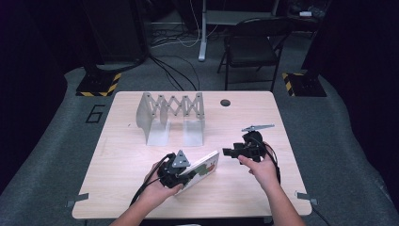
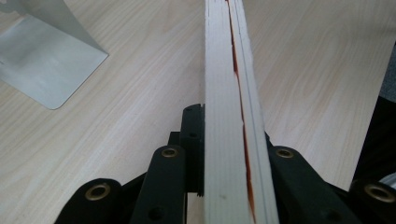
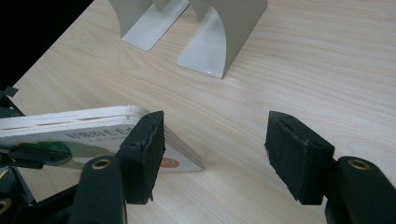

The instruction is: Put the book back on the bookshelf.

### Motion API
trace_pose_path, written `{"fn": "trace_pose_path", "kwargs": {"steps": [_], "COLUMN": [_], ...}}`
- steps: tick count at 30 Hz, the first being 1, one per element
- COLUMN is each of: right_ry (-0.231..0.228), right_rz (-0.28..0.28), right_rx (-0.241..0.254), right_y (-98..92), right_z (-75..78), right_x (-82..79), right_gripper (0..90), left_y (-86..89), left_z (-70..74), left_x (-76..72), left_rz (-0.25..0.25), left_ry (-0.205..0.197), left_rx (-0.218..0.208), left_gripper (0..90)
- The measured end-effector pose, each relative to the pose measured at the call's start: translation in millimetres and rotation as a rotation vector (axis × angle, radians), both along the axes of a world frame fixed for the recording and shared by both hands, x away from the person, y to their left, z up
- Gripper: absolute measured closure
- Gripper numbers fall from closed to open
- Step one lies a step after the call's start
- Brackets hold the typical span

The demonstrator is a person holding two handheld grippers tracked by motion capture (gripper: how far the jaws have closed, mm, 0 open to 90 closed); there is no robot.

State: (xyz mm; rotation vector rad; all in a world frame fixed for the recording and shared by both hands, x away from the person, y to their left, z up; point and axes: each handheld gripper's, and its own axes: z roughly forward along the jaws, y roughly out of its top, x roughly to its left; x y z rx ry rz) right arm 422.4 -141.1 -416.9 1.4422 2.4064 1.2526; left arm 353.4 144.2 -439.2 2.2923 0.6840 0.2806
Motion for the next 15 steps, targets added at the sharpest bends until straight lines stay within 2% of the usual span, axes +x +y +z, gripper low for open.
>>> {"fn": "trace_pose_path", "kwargs": {"steps": [3,6,10,15], "right_ry": [0.003,0.002,0.003,0.002], "right_rz": [-0.007,-0.011,-0.014,-0.015], "right_rx": [0.006,0.007,0.014,0.017], "right_y": [-1.5,-3.1,-3.8,-5.3], "right_z": [0.3,0.4,0.8,1.5], "right_x": [0.3,0.5,0.4,0.5], "right_gripper": [37.5,37.5,37.5,37.5], "left_y": [1.8,2.8,4.5,10.8], "left_z": [5.6,12.5,20.0,26.5], "left_x": [2.5,5.1,8.2,12.5], "left_rz": [0.005,0.017,0.039,0.064], "left_ry": [0.006,-0.005,-0.021,-0.016], "left_rx": [-0.013,-0.024,-0.019,-0.012], "left_gripper": [76.3,76.3,76.3,76.3]}}
